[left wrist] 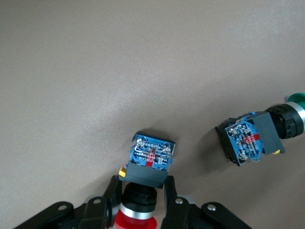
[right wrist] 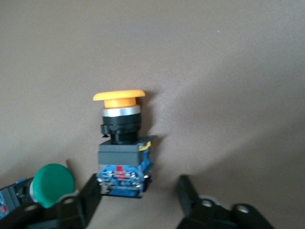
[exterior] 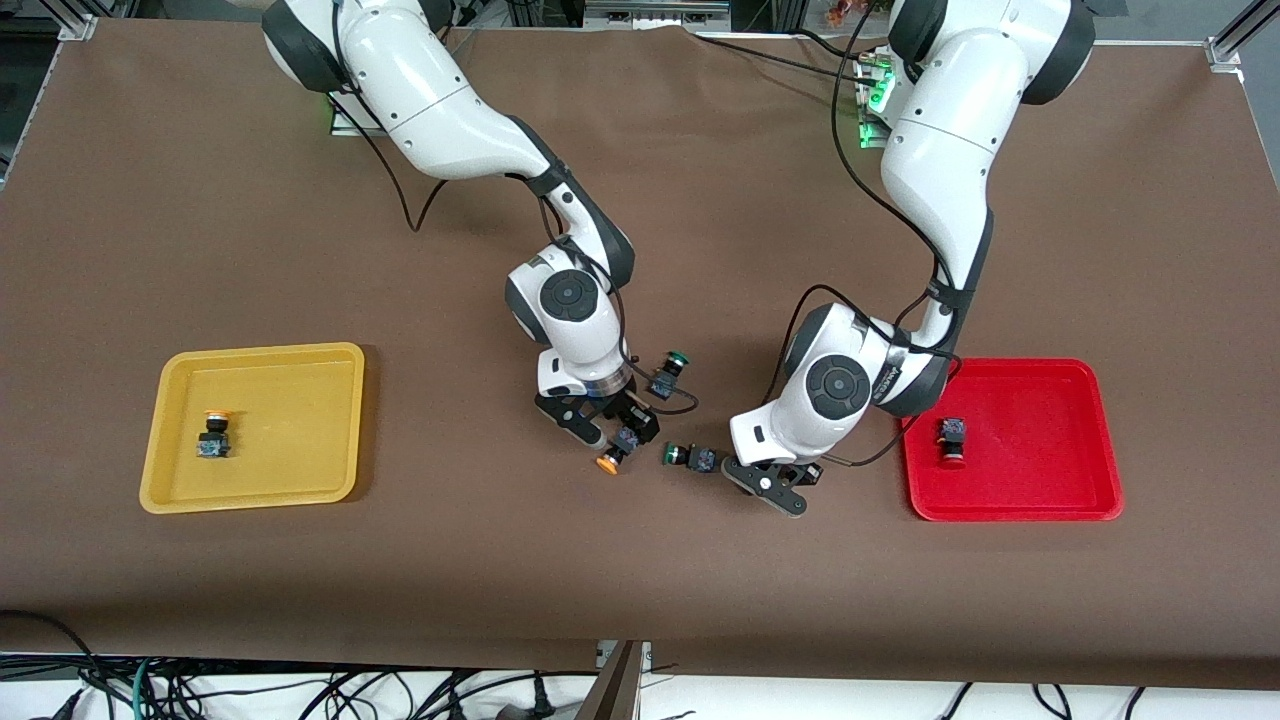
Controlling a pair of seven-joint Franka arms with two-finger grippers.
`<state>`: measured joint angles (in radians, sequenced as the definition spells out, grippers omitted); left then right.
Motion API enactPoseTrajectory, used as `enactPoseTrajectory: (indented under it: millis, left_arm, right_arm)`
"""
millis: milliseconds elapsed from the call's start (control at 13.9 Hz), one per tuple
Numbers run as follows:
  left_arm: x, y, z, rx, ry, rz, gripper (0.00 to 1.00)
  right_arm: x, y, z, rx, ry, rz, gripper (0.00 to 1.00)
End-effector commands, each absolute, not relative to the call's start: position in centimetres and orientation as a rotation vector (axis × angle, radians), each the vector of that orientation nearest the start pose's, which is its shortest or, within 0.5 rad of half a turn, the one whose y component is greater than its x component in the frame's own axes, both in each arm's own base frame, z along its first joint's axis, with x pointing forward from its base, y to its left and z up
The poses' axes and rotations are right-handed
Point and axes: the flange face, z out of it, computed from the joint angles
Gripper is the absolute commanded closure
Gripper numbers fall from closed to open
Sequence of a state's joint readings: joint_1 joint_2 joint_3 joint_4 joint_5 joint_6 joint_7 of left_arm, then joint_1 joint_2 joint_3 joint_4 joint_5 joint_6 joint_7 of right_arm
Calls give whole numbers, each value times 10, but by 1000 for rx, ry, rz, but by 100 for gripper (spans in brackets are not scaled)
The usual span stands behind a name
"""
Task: Place red and yellow buttons in trays
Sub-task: 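Carry the yellow and red buttons to their matching trays with both grippers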
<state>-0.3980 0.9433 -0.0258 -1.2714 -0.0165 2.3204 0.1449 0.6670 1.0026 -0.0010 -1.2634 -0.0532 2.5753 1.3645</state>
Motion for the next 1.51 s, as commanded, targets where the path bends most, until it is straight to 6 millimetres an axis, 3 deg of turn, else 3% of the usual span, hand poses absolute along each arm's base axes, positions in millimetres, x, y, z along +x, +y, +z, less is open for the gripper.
enactPoseTrajectory:
  millis: [0, 216, 504, 720, 864, 1008, 1297, 1441]
  left_arm:
    - [695, -312, 182, -3042, 867, -156, 73]
    - [698, -310, 195, -3044, 856, -173, 75]
    - [707, -287, 246, -3048, 822, -168, 75]
    - [707, -263, 281, -3043, 790, -82, 75]
    - [712, -223, 307, -3018, 863, -8, 75]
    - [713, -163, 321, -2990, 956, 65, 75]
    - [719, -49, 318, -2930, 1169, 97, 77]
    - [717, 0, 308, -2937, 1175, 118, 77]
  right_arm:
    - [611, 483, 176, -2736, 900, -314, 99]
    - [622, 473, 189, -2729, 907, -324, 100]
    - [655, 422, 228, -2826, 837, -296, 100]
    - [674, 362, 259, -3011, 689, -159, 100]
    - [678, 327, 270, -3121, 509, -36, 100]
    - [688, 284, 280, -3165, 406, 44, 100]
    - [705, 177, 293, -3213, 213, 235, 100]
    - [707, 133, 293, -3209, 198, 266, 100]
